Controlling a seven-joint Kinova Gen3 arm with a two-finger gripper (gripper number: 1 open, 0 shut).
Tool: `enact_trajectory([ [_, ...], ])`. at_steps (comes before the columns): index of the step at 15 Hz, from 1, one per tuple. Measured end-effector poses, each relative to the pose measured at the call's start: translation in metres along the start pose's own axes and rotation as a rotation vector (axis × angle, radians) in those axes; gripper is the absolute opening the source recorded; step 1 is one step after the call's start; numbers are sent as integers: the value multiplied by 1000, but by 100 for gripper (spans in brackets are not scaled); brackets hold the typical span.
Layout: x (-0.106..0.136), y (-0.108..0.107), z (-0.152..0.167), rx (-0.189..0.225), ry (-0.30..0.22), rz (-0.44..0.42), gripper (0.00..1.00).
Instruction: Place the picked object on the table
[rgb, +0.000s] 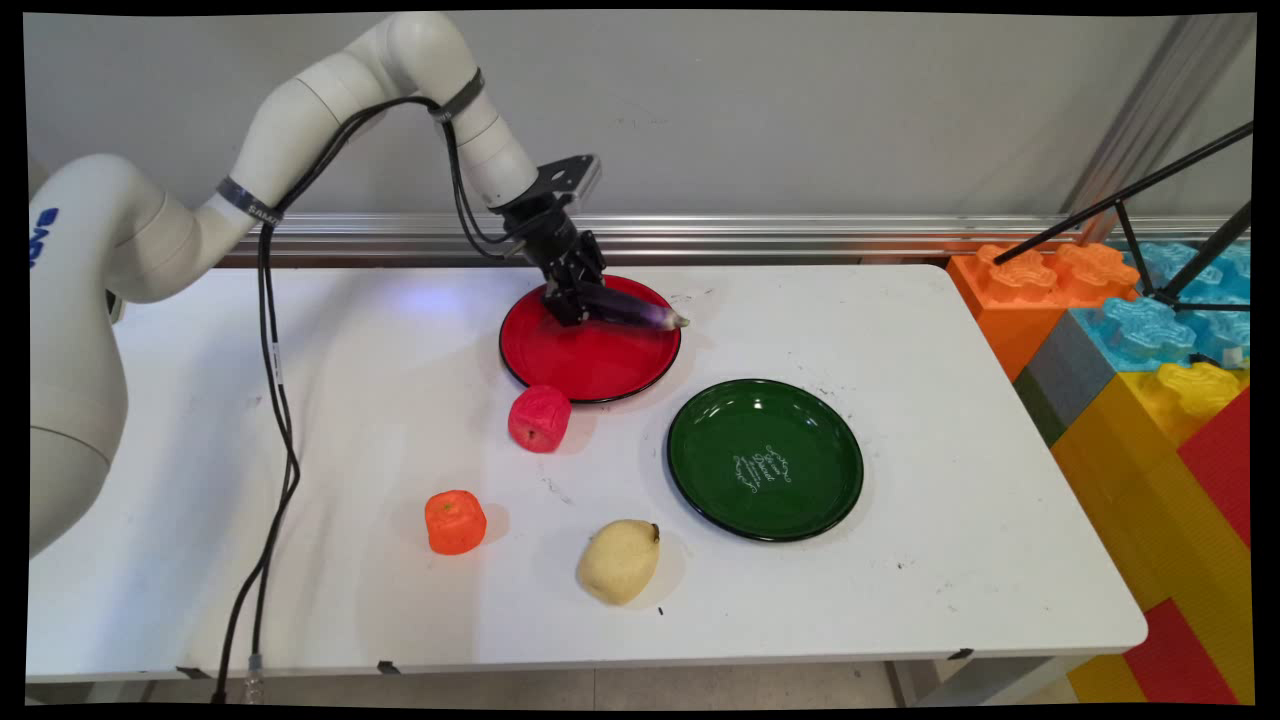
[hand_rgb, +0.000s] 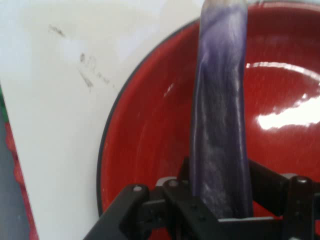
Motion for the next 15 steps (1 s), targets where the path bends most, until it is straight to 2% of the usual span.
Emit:
enact_trajectory([
  [8,30,18,-22,-29,41,-57,0],
  [15,48,54,-42,-82,44,-120,0],
])
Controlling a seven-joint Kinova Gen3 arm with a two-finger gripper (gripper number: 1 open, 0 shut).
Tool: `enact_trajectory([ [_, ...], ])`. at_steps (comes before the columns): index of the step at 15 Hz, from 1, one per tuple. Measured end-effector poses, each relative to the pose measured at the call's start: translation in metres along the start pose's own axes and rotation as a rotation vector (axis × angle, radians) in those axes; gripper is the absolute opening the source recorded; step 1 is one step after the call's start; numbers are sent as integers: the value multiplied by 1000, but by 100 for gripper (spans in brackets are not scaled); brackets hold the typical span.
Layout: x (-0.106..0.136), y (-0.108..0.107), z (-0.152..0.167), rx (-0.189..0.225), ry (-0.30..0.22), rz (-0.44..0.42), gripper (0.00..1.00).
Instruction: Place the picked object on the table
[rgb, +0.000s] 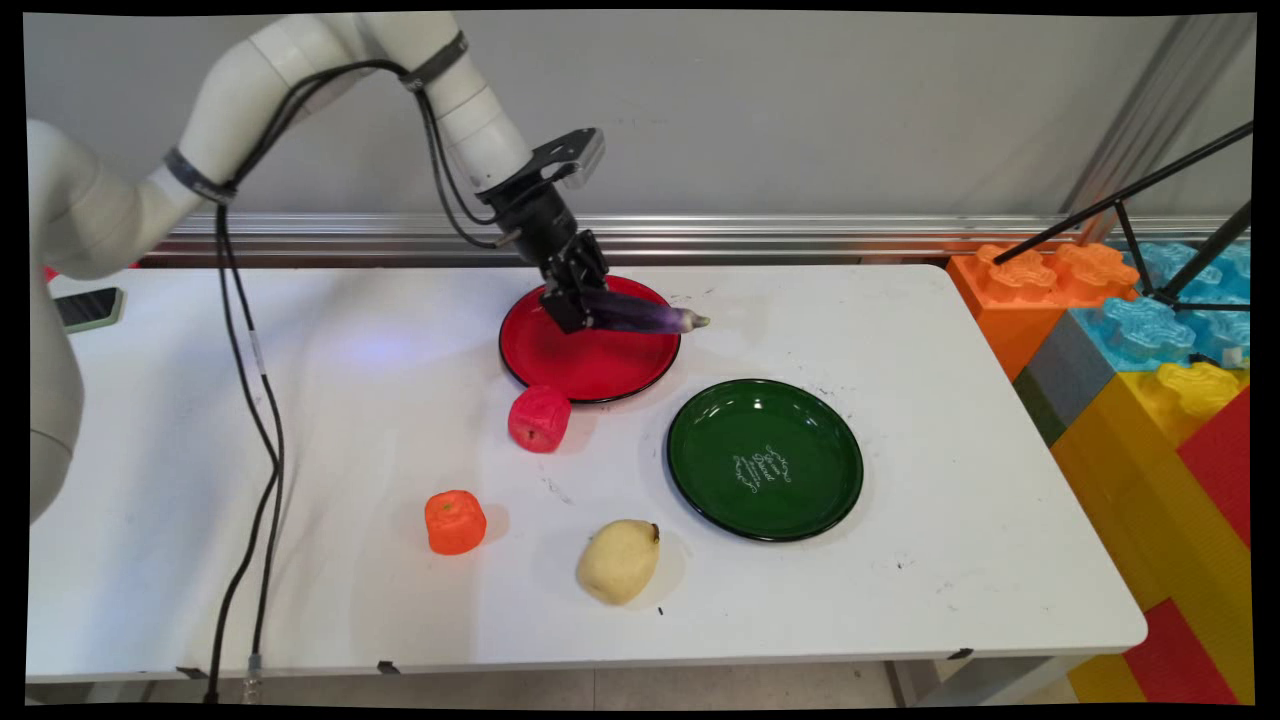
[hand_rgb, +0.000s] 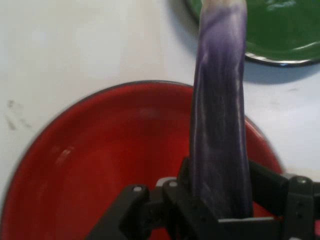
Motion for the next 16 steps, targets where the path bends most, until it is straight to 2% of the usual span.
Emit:
enact_trajectory([
  [9,-5,57,-18,-68,-33,-69,0],
  [16,-23,104,-26,-128,-76,-103,0],
])
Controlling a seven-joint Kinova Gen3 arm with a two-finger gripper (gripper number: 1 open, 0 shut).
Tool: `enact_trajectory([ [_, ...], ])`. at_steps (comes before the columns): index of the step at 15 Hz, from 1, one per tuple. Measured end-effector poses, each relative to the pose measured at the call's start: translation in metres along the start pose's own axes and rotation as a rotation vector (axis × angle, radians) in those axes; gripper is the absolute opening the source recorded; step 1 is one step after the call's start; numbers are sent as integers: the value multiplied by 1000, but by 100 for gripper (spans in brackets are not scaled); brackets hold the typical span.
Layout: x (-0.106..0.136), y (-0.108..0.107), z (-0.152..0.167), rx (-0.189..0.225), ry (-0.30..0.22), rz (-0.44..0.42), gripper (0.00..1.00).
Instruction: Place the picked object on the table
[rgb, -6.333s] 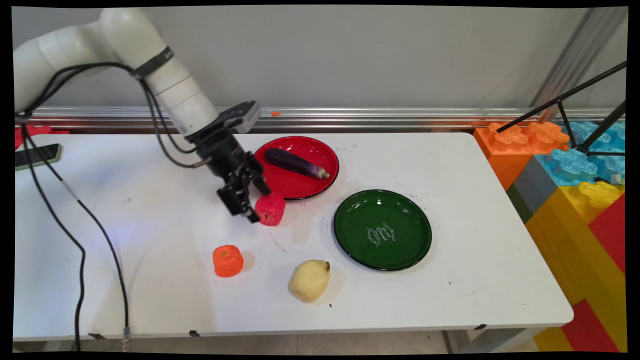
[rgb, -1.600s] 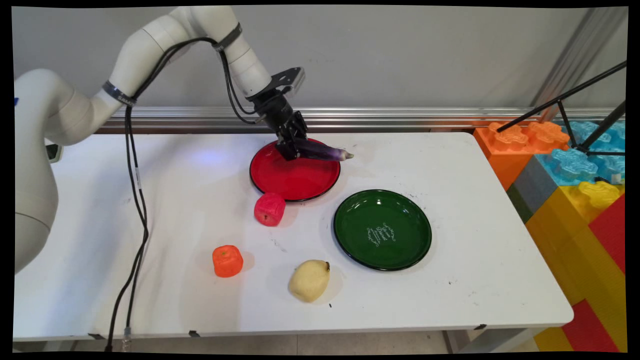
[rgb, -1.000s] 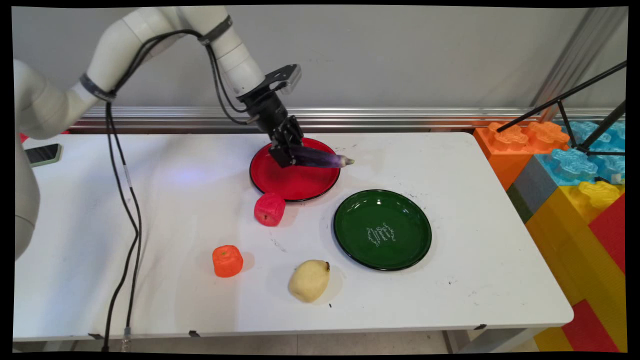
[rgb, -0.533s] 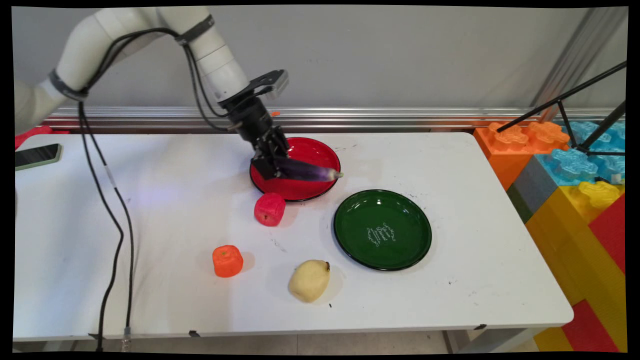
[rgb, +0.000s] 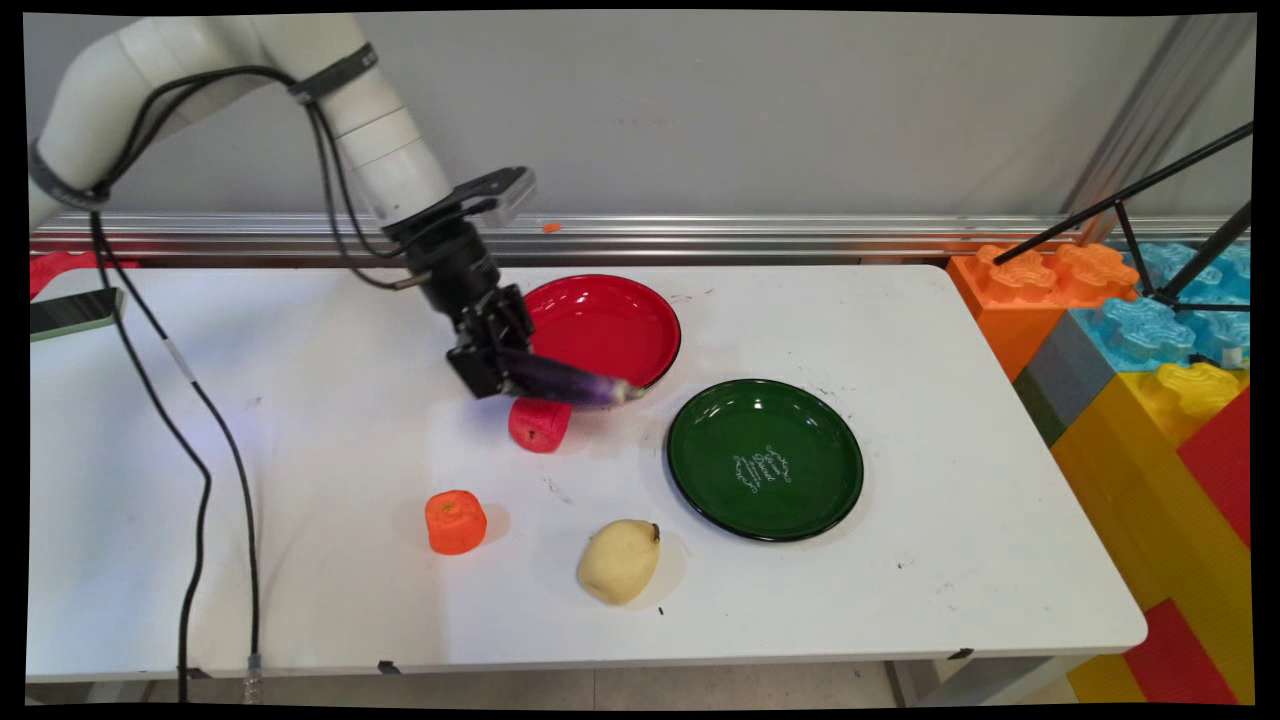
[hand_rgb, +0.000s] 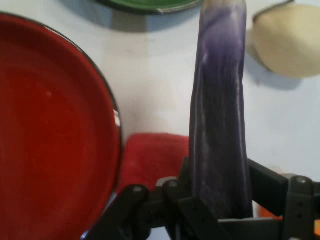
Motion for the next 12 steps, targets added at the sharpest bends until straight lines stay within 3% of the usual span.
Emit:
enact_trajectory([
  [6,-21,19,9,-29,-35,-6,0],
  [12,-42,21,26,-37,-65,-6,0],
])
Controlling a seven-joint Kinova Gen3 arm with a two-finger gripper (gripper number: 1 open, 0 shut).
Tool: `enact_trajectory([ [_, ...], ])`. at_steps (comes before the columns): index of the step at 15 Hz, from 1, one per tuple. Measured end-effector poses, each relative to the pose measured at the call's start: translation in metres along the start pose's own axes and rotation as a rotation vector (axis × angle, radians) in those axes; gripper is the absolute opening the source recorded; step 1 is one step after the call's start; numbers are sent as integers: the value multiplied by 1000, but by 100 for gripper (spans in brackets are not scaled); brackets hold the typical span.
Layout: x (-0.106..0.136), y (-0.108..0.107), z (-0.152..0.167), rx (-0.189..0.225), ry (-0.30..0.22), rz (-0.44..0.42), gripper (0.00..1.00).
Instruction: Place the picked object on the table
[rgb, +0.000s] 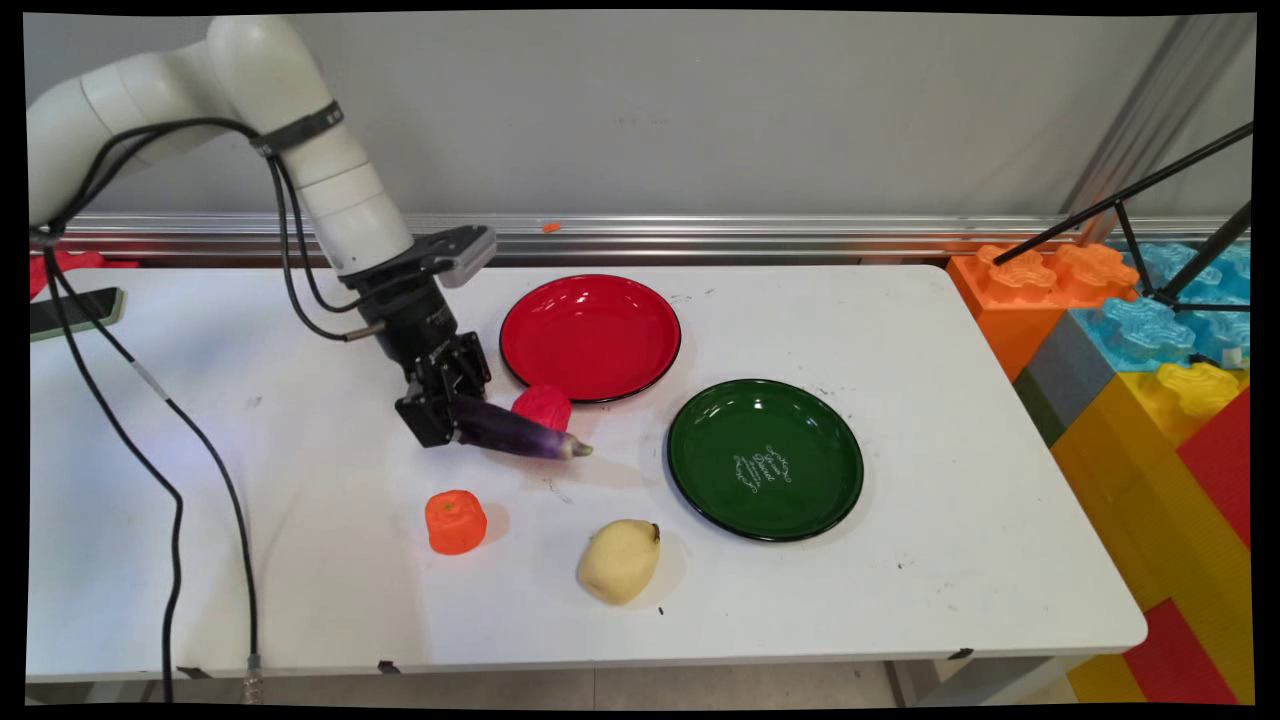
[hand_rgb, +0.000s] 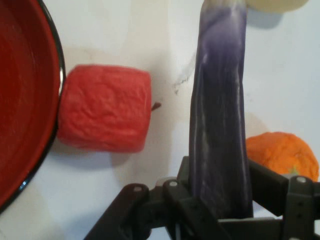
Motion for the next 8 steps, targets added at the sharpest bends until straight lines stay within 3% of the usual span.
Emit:
enact_trajectory([
  [8,-17,-4,24,-13,-12,-10,0],
])
